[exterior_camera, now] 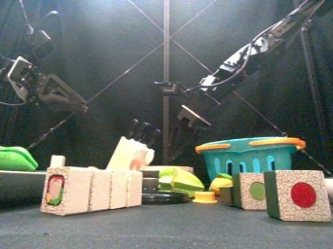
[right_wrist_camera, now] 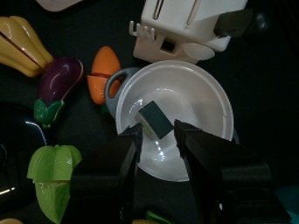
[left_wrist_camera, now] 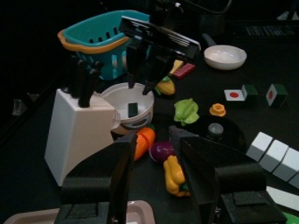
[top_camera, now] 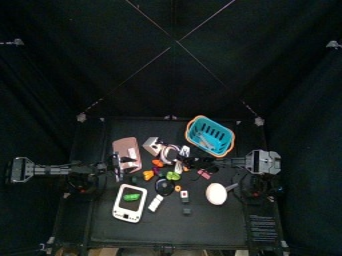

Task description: Grab sushi piece

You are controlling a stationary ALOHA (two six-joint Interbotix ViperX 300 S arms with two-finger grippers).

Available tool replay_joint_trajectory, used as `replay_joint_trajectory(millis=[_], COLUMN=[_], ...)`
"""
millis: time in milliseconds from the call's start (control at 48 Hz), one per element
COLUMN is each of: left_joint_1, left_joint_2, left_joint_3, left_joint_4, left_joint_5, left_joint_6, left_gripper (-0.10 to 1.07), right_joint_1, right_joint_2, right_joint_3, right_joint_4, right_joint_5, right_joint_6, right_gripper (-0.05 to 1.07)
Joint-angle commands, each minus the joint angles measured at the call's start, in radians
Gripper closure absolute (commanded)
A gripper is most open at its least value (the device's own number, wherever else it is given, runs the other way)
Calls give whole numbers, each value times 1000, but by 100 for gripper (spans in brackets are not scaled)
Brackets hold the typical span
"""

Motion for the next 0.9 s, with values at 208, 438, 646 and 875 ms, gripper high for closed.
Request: replay_joint_trajectory(millis=[208,438,646,875], left_joint_1=[0,0,0,-2], left_joint_2=[2,2,3,2], left_joint_3=[-12,-12,-12,-12], left_joint_4=[2,2,2,2], left_joint_5=[0,6,6,17], left_joint_6=[-2,-2,-2,-2], left_gripper=[21,21,21,21], right_joint_1=[51,172,299,390], right_joint_2=[-94,-199,-265,-275], right_joint_3=[9,117,219,259], right_joint_4=[48,72,95,127], right_joint_5=[-3,-3,-11,-11], right_joint_6=[0,8,8,6], right_gripper=[29,29,29,29])
